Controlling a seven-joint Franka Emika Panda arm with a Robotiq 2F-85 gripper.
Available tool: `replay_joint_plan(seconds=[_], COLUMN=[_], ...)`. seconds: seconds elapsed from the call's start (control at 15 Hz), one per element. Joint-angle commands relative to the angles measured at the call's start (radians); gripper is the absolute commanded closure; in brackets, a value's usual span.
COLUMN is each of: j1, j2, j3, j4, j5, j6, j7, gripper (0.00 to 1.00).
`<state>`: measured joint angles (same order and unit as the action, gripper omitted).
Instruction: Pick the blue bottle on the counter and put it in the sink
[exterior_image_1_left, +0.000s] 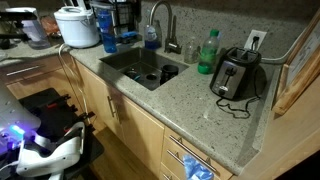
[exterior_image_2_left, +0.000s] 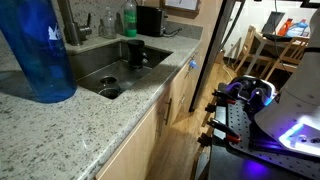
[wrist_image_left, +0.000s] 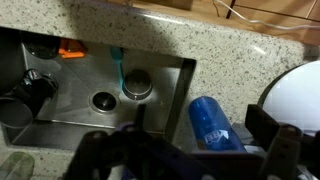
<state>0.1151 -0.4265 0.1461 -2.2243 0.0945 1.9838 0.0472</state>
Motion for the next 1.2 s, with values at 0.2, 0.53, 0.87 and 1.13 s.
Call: replay_joint_plan(seconds=[0.2,0.53,0.87,1.13], j1=[0.006,0.020,0.061,0.074], j2=[0.199,0.353,0.485,0.477], j3=[0.054,0.069,0.075,0.060], j4=[0.252,0.434,0.601,0.572], j5=[-0.037,-0.071,-0.135,-0.111], j6=[-0.043,-0.074,-0.191,-0.166], j7=[0.097,0.152,0.245,0.215], gripper=[0.00,0.00,0.00,0.00])
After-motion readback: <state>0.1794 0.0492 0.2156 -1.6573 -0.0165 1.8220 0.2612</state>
